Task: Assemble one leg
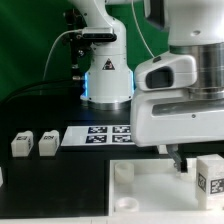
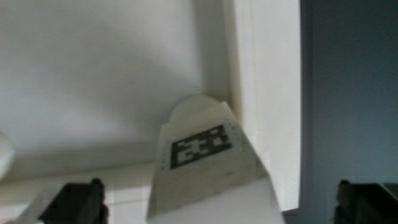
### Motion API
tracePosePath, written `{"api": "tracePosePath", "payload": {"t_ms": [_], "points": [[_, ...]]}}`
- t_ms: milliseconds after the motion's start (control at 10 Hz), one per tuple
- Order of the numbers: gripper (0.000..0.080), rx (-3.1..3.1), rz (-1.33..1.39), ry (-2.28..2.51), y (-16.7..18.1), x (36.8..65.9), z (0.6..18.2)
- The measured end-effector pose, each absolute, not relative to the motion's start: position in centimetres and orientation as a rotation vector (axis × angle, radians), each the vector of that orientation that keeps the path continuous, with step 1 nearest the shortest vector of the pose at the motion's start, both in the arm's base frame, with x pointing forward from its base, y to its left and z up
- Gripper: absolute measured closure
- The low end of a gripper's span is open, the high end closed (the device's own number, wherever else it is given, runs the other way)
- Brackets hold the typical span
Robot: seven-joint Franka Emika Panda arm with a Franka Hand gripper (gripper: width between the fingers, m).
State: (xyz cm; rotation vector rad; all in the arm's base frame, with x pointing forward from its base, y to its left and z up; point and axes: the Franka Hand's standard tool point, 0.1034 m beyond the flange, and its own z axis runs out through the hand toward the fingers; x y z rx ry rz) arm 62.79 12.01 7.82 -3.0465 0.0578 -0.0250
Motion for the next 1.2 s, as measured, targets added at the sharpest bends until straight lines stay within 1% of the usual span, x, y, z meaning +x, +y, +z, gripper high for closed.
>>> {"api": "tracePosePath", "payload": {"t_ms": [100,200,300,400,500,600,800,1000,1200], "points": [[0.0151,-3.056,-0.071,-0.213,12.04,63.05,7.80],[0.0151,-3.054,-0.068,-0.140,12.06,63.00,7.73],[0.0254,-3.054,-0.068,-0.140,12.03,63.00,7.71],[0.0390,-3.055,-0.065,-0.080,12.05,62.99,7.70],[0.0390,-3.053,-0.058,0.069,12.01,62.99,7.68],[0.0504,-3.041,-0.049,0.261,11.94,63.00,7.68],[0.0504,-2.976,-0.032,0.639,11.86,63.04,7.72],[0.0504,-2.751,0.029,1.264,11.82,63.06,7.99],[0.0505,-2.433,0.185,1.765,12.22,63.20,8.63]]}}
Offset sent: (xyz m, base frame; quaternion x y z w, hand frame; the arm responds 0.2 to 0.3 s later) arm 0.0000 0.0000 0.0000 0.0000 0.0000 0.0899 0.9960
